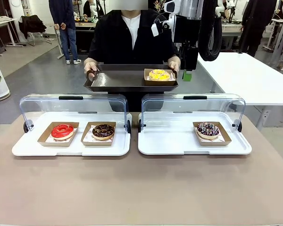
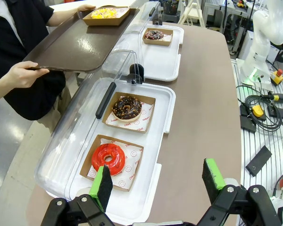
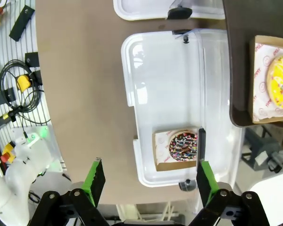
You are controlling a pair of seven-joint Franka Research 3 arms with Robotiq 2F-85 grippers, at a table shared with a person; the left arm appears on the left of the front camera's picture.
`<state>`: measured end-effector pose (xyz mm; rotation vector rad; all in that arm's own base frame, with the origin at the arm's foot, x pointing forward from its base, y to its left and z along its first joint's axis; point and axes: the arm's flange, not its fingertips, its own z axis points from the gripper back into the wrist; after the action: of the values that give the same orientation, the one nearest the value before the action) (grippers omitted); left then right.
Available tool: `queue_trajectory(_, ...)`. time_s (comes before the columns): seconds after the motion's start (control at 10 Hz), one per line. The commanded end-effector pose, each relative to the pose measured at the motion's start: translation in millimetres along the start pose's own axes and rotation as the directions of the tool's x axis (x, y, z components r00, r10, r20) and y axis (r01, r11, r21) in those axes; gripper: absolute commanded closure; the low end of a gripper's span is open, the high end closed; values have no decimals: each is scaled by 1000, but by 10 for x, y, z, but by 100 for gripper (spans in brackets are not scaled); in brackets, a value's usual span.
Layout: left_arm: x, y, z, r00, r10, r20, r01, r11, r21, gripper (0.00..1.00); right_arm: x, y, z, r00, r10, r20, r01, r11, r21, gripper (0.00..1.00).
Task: Provide the desired donut to the person.
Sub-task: Pick up and lift the Paper togo box containing the Donut pointed at by the person.
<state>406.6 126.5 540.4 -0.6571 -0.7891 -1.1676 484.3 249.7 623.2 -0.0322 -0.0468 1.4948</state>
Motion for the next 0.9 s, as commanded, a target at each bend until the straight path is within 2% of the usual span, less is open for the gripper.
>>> queue_trajectory(0.0,8,4,9,1000,-11,21,11,1000,-1,0,-1,-20,21,1000,9,-4,-9,1000,11,0)
queue_trajectory(0.6,8,4,9,1000,-11,21,11,1000,-1,0,0,0,0,1000,0,0,0,1000,0,0)
queue_trajectory(0.7,8,4,9,1000,-11,21,11,1000,-1,0,-138,-9,98,981,-8,194,-5,998,66,0)
queue_trajectory(0.8,8,4,9,1000,-11,21,11,1000,-1,0,-393,-96,212,929,-47,367,7,994,109,0)
